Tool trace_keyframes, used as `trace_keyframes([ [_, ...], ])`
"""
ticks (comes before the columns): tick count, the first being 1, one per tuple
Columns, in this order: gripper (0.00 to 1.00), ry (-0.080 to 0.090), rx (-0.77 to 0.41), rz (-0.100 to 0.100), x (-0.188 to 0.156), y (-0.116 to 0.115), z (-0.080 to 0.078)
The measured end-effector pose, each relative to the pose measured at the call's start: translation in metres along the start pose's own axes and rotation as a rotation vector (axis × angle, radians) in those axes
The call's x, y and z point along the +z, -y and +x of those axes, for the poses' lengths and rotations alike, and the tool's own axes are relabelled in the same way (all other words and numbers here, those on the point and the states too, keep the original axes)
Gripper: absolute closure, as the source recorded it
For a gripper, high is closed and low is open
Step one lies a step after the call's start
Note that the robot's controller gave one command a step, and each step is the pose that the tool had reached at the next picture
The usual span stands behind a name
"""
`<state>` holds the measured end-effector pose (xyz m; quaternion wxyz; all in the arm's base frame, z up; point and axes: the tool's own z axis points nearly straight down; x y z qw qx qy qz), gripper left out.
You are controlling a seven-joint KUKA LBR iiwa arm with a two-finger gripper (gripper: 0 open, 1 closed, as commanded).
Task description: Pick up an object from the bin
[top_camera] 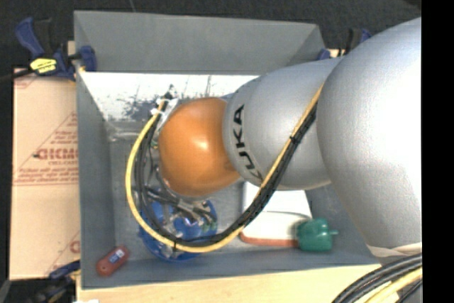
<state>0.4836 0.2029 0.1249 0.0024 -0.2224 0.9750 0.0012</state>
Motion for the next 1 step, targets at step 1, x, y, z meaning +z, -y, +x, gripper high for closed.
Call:
trace_keyframes([
  [1,0.00,0.010,-0.647,0.004,0.0255,-0.0227,-0.0134],
])
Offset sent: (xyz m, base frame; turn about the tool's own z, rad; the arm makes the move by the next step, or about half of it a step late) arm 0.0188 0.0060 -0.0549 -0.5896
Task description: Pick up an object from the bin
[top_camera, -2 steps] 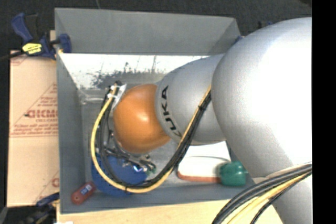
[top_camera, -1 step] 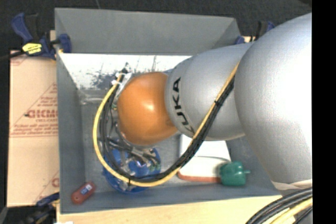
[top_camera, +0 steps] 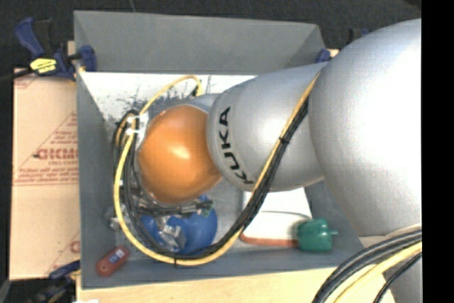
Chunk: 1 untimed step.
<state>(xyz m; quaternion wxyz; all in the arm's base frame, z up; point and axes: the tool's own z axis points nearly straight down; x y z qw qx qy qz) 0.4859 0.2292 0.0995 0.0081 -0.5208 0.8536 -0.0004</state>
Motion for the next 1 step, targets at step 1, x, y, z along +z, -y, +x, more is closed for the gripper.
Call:
trace_keyframes([
  [1,0.00,-0.006,0.064,-0.004,0.0288,0.0246,0.0103],
])
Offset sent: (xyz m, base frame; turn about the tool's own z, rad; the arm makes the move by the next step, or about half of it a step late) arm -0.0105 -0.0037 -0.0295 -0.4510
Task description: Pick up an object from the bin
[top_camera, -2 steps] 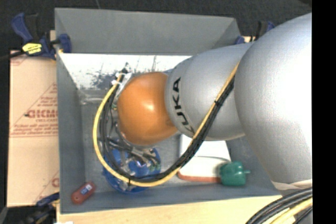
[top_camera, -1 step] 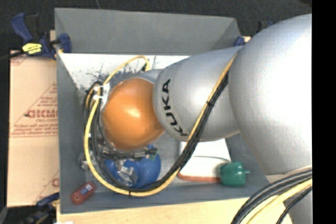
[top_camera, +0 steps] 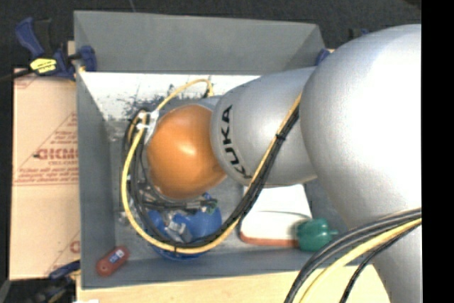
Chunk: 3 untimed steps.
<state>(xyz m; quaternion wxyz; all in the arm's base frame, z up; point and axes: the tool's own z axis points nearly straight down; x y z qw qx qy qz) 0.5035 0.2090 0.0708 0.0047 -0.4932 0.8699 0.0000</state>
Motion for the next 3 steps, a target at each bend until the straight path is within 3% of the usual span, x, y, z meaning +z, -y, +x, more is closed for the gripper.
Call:
trace_keyframes([
  [1,1.00,0.010,-0.511,0.016,-0.005,-0.028,-0.003],
  [2,1.00,0.011,-0.510,0.016,-0.007,-0.028,-0.003],
  [3,1.00,0.011,-0.506,0.015,-0.031,-0.027,-0.003],
])
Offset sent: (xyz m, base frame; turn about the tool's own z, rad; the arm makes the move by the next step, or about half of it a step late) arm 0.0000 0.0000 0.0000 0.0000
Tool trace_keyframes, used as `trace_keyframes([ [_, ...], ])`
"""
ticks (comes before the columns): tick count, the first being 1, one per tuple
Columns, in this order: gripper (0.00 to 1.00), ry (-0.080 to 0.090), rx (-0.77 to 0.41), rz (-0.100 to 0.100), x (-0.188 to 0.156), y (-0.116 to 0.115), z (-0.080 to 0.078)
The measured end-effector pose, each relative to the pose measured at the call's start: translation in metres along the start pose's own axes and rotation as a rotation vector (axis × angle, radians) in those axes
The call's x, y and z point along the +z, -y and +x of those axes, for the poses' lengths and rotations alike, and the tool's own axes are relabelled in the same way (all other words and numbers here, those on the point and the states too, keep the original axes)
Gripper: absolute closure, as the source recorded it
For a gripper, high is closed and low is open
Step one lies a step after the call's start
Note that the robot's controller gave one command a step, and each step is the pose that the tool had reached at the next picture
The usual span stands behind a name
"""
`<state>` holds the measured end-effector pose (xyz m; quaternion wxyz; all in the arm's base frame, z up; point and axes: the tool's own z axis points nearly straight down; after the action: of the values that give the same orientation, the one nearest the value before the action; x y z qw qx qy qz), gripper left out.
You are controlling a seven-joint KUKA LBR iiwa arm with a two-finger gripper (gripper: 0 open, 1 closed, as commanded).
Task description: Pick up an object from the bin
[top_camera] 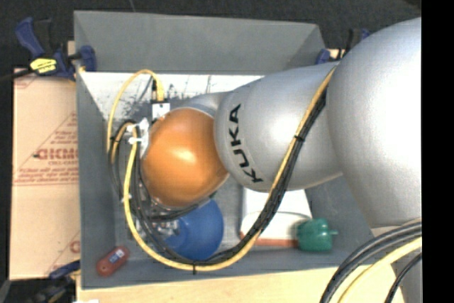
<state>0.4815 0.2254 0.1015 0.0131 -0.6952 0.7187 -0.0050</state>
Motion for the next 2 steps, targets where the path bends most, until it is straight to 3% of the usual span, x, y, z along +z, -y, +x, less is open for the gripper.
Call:
trace_keyframes([
  [2,1.00,0.001,0.002,-0.003,-0.049,0.001,-0.001],
])
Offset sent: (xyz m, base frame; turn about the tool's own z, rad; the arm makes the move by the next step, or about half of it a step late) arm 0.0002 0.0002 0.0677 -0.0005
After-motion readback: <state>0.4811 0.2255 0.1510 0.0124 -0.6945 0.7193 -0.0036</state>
